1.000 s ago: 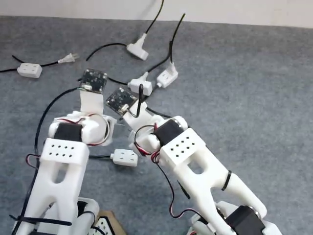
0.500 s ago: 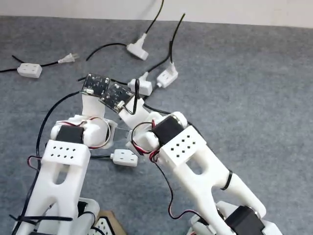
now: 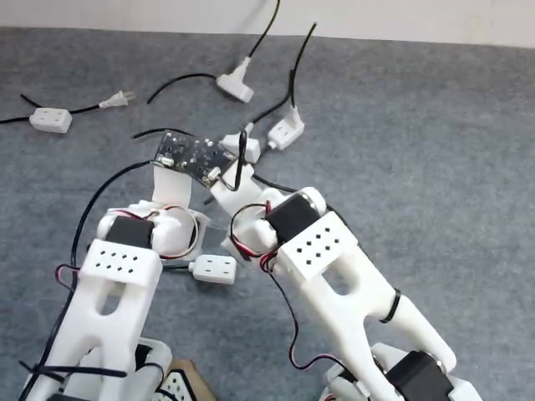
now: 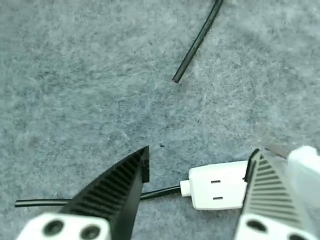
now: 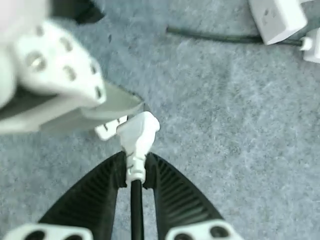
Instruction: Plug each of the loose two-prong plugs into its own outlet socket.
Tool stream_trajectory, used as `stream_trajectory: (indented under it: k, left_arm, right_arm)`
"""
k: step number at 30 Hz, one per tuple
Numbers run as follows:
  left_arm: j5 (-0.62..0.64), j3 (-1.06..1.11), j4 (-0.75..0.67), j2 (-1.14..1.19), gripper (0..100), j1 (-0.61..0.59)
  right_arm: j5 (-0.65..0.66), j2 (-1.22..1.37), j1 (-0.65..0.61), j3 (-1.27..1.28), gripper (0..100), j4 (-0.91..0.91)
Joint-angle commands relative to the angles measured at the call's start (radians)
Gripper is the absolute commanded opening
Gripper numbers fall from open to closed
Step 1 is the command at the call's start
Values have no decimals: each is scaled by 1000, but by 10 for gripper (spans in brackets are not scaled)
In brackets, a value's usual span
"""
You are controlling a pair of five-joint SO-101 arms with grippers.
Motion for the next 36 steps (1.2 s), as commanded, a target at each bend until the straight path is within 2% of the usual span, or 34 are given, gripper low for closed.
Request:
stream_trajectory:
  k: [1, 7, 12, 19, 25, 30, 36]
  left_arm:
    - [-17, -64, -21, -2, 316, -111]
    - [-63, -36, -143, -1, 316, -326]
    - [-137, 47, -215, -1, 316, -415]
    - [-164, 147, -328, -2, 316, -490]
    - [-166, 203, -411, -2, 316, -538]
    - [-166, 268, -499, -2, 316, -539]
    - [-173, 283, -505, -2, 316, -539]
  right_arm:
    - [63, -5, 16, -54, 8, 70]
    - [193, -7, 19, -61, 8, 162]
    - [210, 71, 33, -232, 8, 278]
    - [126, 492, 30, -708, 8, 463]
    - [11, 763, 27, -961, 8, 476]
    - [-32, 782, -25, -974, 8, 479]
    - [-34, 616, -107, -717, 8, 479]
